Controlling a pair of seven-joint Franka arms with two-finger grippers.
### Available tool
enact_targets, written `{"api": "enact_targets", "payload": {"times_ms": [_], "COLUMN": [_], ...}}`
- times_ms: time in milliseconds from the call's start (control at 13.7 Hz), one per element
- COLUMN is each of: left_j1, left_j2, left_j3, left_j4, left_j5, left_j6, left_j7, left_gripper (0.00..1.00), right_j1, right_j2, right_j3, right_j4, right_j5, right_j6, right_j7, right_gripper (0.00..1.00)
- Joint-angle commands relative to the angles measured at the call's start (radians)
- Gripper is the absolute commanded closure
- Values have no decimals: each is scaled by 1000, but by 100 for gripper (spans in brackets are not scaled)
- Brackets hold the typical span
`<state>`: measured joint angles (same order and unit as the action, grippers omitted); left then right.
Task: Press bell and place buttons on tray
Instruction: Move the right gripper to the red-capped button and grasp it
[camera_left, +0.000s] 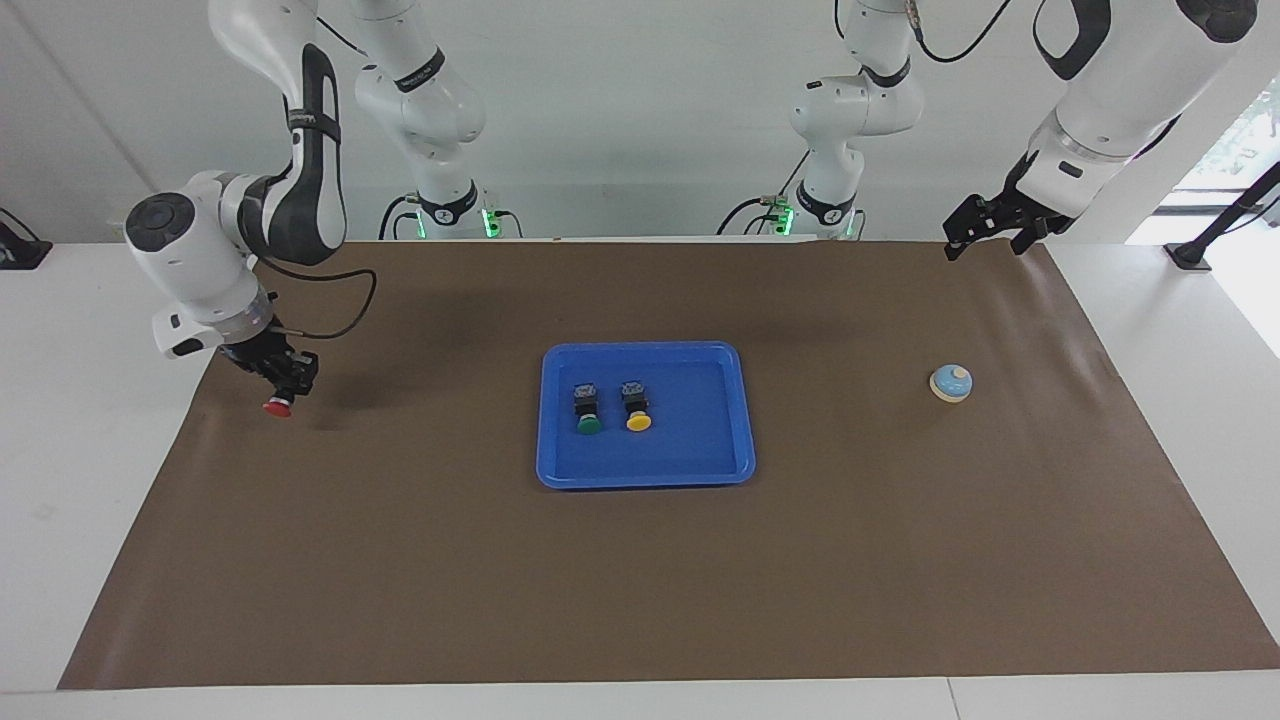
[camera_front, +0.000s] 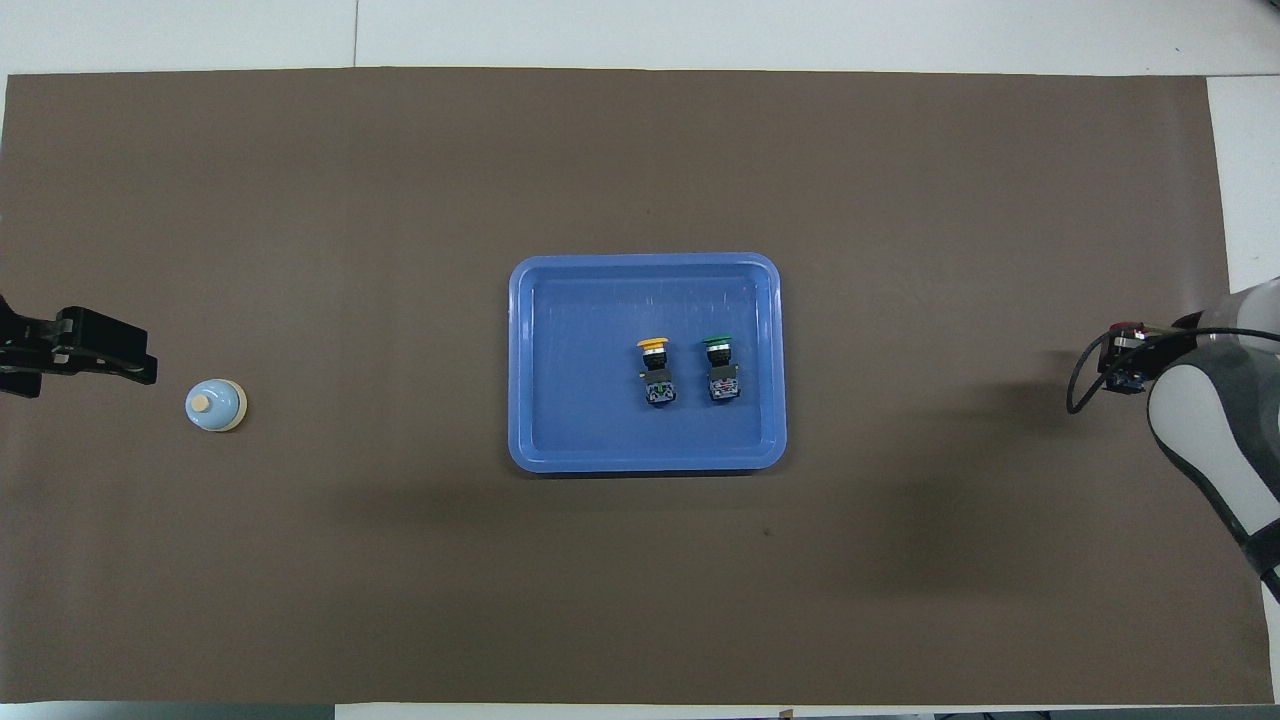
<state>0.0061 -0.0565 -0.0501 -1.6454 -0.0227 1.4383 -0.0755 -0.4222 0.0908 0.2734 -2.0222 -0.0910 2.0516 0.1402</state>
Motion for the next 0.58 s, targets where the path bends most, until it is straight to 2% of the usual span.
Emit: {"api": "enact_targets", "payload": {"times_ms": [0, 146, 218, 510], "left_j1": [6, 6, 6, 6], "left_j2": [-23, -23, -23, -23], "left_j3": [-4, -4, -4, -4], "left_j4": [-25, -24, -25, -25], "left_j5": [10, 10, 10, 10], "left_j6": [19, 17, 19, 17], "left_j7": [2, 2, 2, 2], "left_gripper": [0, 0, 0, 0], "right_j1": [70, 253, 331, 538], "right_j2": [52, 108, 127, 158], "right_j3": [99, 98, 99, 96], "right_j4": [175, 339, 388, 445], "right_j5": [14, 34, 36, 97], "right_j6": [-172, -275, -278, -263], "right_j7": [181, 348, 413, 435], "right_gripper": [100, 100, 100, 100]}}
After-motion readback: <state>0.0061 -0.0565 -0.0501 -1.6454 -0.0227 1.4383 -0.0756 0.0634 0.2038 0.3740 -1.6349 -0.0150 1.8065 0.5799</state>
